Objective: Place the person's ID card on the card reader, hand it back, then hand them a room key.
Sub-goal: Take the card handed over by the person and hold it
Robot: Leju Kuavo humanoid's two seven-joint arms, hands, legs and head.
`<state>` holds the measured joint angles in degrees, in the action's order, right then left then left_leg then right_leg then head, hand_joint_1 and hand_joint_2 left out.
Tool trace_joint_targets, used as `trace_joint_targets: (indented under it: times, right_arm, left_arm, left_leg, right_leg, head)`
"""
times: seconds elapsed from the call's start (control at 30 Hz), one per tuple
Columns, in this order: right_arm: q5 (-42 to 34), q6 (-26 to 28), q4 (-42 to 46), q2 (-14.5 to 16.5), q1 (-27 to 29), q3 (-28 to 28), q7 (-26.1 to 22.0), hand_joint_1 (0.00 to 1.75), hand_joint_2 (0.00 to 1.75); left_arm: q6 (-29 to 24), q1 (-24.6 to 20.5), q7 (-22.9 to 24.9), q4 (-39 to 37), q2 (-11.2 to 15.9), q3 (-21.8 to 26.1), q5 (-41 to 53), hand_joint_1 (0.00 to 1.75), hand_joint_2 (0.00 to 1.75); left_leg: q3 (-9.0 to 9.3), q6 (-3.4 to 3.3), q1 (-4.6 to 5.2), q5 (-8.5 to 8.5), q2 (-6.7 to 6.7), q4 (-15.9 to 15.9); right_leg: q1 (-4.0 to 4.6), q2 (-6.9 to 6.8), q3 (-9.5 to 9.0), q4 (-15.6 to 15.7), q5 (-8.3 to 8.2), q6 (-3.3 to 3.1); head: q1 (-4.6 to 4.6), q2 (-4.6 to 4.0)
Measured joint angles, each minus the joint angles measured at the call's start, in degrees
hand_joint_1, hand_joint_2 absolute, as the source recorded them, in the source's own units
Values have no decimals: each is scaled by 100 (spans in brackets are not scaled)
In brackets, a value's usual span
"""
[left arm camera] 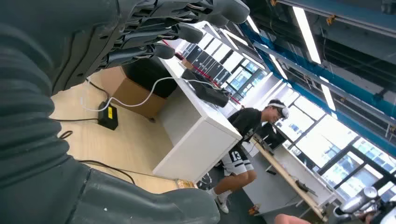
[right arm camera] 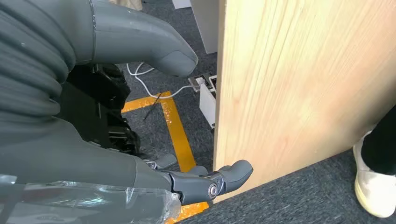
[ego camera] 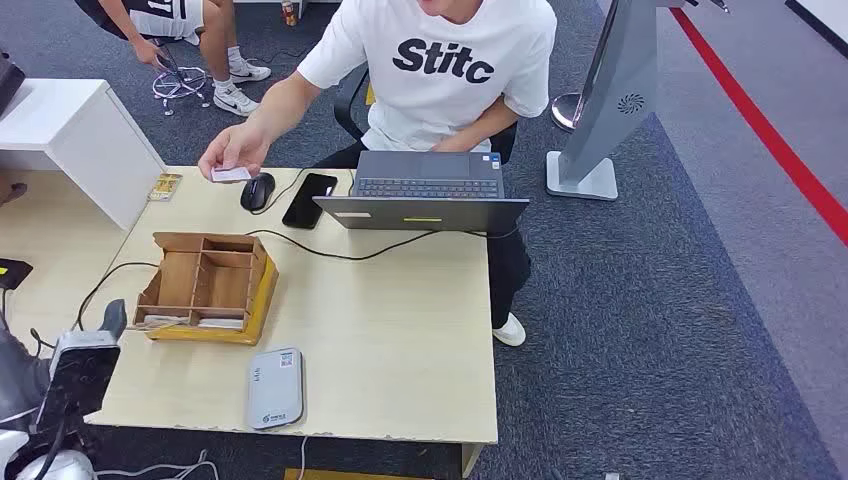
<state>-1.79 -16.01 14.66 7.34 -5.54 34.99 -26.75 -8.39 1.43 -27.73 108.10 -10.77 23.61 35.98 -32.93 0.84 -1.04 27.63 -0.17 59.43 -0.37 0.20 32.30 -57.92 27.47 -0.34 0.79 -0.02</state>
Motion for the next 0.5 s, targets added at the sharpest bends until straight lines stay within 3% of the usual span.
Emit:
trace_joint_targets:
  times: [0.5]
  right_arm:
    - [295,41,1,61,-199,-74,23,0,175]
  left_arm:
    - [-194,-1044,1112,-1041,763,-1517,1639,0,175]
  left_leg:
    - [-3,-1,0,-8,1,2]
  right_leg:
    - [0,2,3,0,-10,1]
  head:
    - [-1,0]
